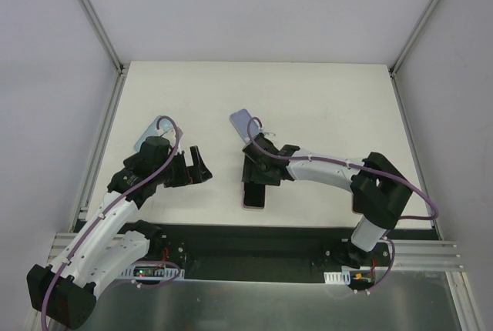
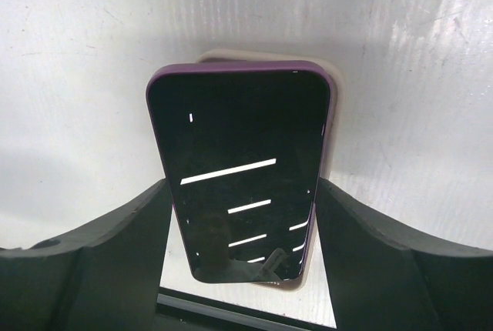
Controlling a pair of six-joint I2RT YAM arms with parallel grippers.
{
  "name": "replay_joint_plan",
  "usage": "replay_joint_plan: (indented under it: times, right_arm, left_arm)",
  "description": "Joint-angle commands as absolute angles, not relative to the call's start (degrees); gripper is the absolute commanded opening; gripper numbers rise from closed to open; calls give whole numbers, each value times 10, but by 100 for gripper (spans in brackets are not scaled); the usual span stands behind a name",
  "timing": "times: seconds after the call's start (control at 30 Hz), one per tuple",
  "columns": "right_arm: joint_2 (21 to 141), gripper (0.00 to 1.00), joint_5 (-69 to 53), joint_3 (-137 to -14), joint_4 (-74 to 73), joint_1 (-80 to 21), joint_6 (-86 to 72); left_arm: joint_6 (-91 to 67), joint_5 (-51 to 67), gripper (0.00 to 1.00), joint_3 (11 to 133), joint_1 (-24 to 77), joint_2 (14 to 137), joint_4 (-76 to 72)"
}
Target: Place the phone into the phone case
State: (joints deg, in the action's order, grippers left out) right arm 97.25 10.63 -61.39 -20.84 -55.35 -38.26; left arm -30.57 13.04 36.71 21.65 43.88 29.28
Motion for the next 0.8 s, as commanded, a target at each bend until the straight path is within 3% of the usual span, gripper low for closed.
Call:
replay_joint_plan:
  times: [0.0, 0.27, 0.4, 0.63, 0.77]
  right_arm:
    - [951, 54, 139, -618, -227, -560, -401]
    - [933, 66, 168, -624, -256, -567, -410]
    - [919, 77, 175, -628, -269, -571, -411]
    - [897, 81, 171, -626, -277, -573, -398]
    - [885, 77, 173, -625, -277, -572, -350]
  left_arm:
    - [-312, 140, 98, 368, 213, 439, 283]
    - [-310, 146, 98, 371, 214, 446, 282]
    - [-312, 156, 98, 376, 214, 453, 282]
    - [-324, 164, 97, 375, 214, 466, 270]
    - [-327, 191, 95, 377, 214, 480, 254]
